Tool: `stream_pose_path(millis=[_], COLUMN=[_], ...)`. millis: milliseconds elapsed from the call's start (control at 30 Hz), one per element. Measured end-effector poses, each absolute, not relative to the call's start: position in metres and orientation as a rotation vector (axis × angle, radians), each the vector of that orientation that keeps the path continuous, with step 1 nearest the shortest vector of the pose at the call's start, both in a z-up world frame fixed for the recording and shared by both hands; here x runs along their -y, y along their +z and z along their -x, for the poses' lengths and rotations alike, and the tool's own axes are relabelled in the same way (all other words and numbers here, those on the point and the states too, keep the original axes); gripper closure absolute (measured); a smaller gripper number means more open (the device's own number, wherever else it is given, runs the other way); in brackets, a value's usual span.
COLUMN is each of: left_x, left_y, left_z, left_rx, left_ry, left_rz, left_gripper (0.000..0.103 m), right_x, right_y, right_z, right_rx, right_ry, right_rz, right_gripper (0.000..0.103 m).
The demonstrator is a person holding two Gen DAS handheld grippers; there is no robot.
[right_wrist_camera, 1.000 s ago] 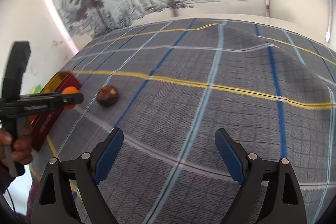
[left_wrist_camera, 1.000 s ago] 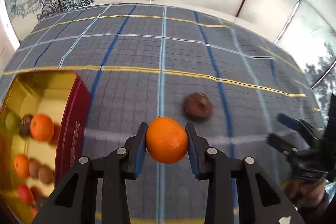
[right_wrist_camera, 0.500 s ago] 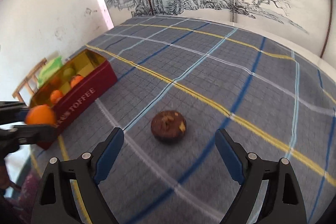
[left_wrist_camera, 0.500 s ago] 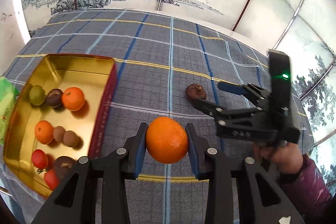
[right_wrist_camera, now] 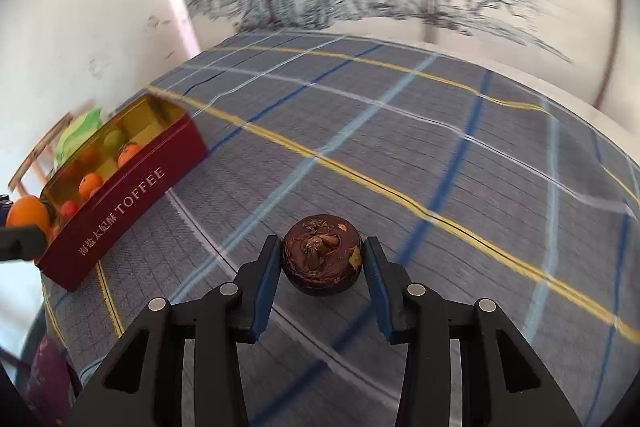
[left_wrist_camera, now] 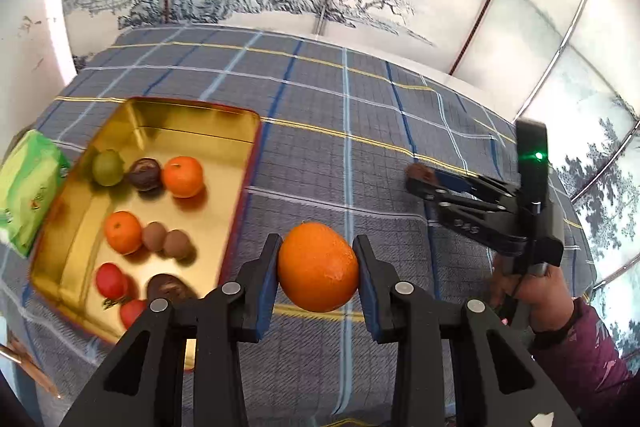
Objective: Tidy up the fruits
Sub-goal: 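Carry the mandarin into the tin and open the left tool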
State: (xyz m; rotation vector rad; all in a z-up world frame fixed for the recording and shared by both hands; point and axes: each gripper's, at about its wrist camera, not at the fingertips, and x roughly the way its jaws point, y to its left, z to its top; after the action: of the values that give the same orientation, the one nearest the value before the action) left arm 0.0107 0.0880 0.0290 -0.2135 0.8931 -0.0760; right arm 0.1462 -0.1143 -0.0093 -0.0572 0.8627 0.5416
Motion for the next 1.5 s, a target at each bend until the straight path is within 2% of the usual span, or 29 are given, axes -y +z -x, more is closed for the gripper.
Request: stream_pose_path(millis=[300, 500, 1500], left_x=[-0.130, -0.156, -0.227], left_y=[0.037, 0.035, 0.014], left_z=[0.026, 0.038, -0.022], left_rx=[-0.878, -0.881, -0.874], left_ry=[0.028, 0.099, 0.242], left_rz=[0.242, 0.240, 0.106], left_gripper=[0.071, 0.071, 0.071], right_x=[0.172, 0.176, 0.178], right_y=[-0.025, -0.027, -0.031], right_z=[-0.139, -0.140, -0.143], right_rx=[-0.898, -0.902, -0.915], right_ry=[0.370, 0.351, 0.341], right_rz=[-0.039, -0.030, -0.042], right_gripper=[0.060, 0.060, 0.060])
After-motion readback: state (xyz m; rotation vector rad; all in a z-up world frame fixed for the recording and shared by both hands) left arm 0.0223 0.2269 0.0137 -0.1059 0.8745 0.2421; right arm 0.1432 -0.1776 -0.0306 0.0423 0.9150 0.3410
